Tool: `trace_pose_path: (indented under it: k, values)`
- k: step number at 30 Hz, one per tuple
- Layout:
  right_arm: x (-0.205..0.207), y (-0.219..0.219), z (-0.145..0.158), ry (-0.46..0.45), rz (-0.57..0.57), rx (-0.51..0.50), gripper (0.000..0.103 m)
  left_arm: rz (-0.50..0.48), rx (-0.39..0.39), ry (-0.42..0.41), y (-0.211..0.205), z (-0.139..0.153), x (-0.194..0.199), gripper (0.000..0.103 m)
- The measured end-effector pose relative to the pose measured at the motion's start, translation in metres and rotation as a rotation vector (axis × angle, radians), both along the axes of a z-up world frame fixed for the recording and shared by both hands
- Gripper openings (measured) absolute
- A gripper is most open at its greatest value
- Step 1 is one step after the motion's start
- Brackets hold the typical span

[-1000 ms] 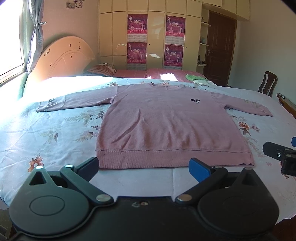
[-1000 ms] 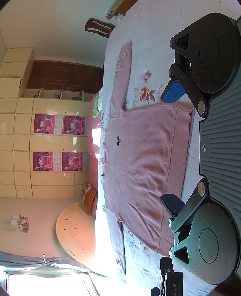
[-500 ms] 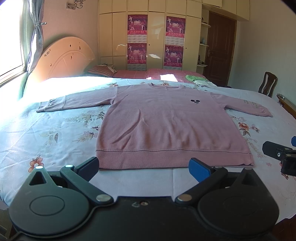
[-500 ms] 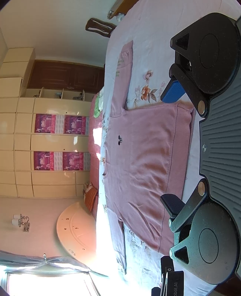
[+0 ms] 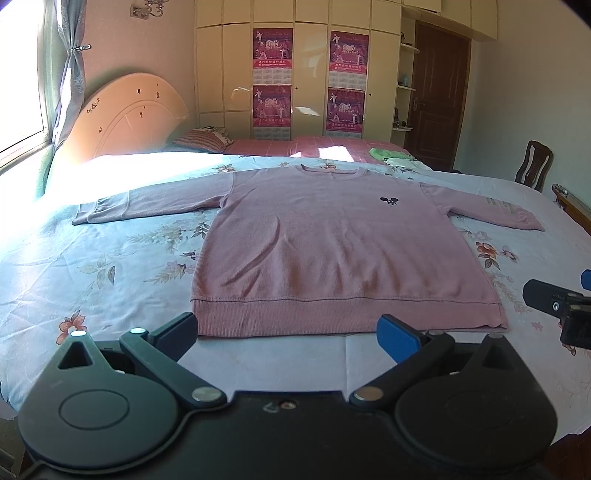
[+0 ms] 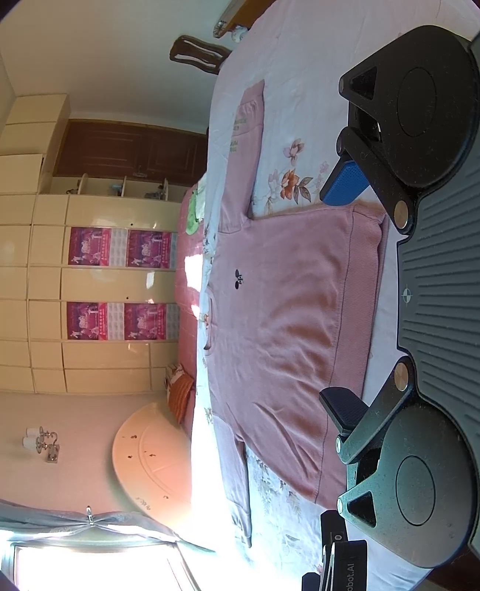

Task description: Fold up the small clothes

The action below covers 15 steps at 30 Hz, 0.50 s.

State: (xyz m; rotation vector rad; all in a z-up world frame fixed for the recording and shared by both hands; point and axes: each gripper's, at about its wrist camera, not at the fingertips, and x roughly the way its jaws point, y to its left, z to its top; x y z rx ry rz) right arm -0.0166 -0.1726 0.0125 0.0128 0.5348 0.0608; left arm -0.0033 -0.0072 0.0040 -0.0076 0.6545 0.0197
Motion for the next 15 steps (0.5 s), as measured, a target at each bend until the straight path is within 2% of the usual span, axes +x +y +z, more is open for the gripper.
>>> trace_pose_path:
  k: [15]
  values:
    - [0.0017, 0.0008, -0.0006, 0.005, 0.001, 0.001, 0.103, 0.000, 0.003, 0.005, 0.0016, -0.0010, -0.0003, 0.103]
